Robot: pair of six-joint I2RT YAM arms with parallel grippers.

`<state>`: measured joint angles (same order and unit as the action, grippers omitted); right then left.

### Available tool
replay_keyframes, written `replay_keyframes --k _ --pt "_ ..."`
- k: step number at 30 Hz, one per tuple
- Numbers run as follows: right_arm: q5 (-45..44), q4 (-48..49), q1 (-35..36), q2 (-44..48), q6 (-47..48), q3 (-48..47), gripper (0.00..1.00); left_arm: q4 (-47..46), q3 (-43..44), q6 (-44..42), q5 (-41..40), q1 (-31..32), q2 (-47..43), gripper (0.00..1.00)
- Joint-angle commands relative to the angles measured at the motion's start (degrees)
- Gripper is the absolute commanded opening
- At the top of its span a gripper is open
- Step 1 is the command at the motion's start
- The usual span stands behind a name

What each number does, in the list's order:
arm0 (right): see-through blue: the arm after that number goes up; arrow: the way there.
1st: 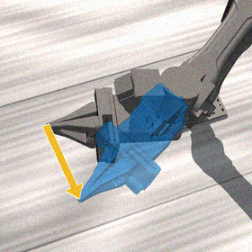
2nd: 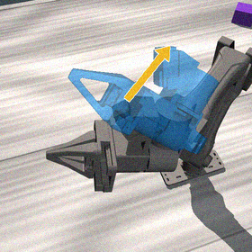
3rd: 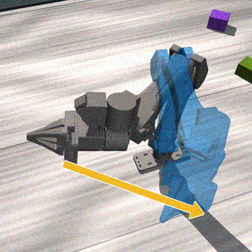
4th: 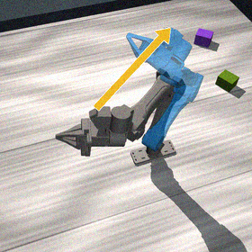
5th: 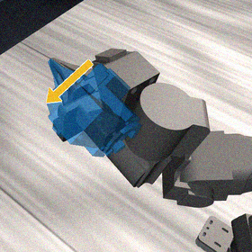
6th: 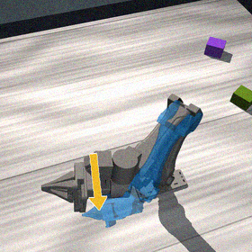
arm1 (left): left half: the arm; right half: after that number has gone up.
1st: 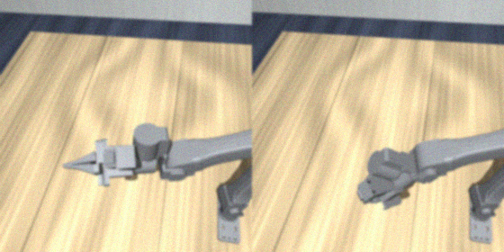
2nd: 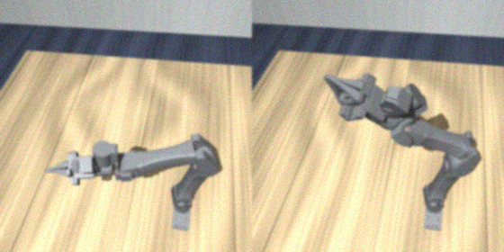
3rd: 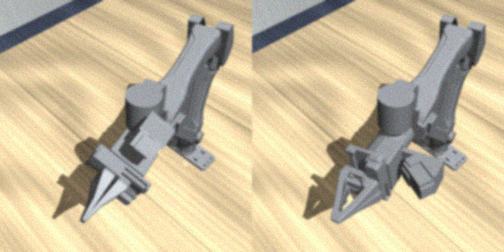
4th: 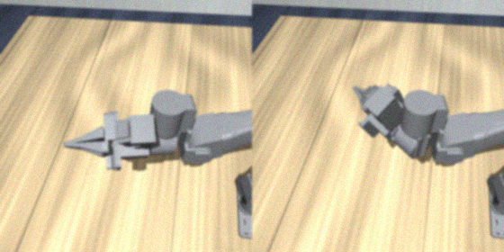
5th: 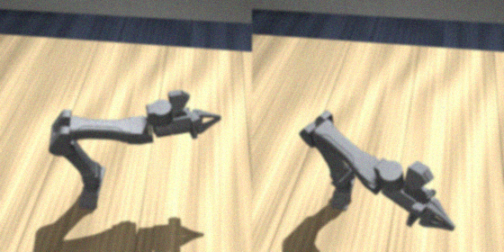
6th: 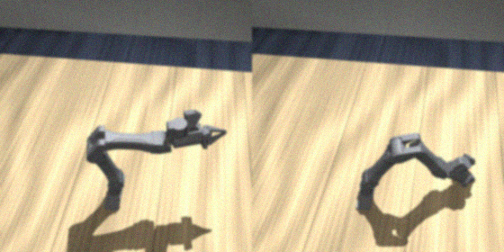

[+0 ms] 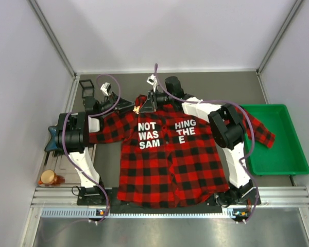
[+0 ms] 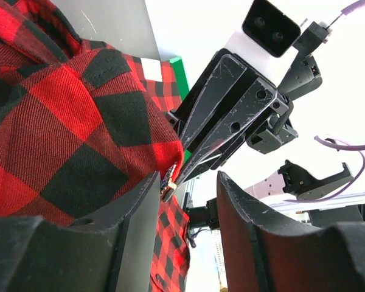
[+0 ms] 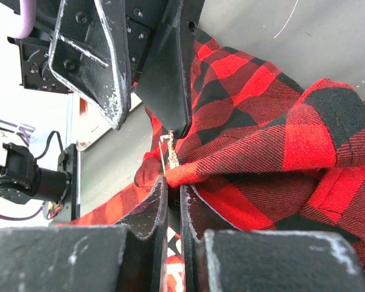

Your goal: Pin the brooch onto the clothing

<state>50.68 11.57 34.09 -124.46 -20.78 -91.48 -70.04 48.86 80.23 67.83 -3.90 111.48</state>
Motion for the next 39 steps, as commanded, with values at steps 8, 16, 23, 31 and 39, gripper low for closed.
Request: replay_keyframes --k 8,16,23,31,39 --pt "0.04 6.62 -1.83 2.91 -4.10 0.60 0.00 5.25 -3.16 -11.92 -0.77 -0.93 -5.22 0.47" --pt "0.74 8.20 -1.92 3.00 -5.77 0.87 0.00 12.81 -3.16 -20.62 -1.39 -1.02 -7.33 0.48" --pt "1.09 8.64 -2.01 3.09 -6.56 0.95 0.00 21.26 -2.19 -27.40 -1.74 -0.93 -7.86 0.50" --pt "2.50 9.52 -2.01 2.65 -7.61 0.78 0.00 12.14 -1.66 -21.61 -1.56 -0.41 -5.75 0.49" --pt "3.29 8.73 -1.74 2.65 -7.26 1.04 0.00 0.87 -0.96 -13.79 -0.86 1.09 -1.80 0.44"
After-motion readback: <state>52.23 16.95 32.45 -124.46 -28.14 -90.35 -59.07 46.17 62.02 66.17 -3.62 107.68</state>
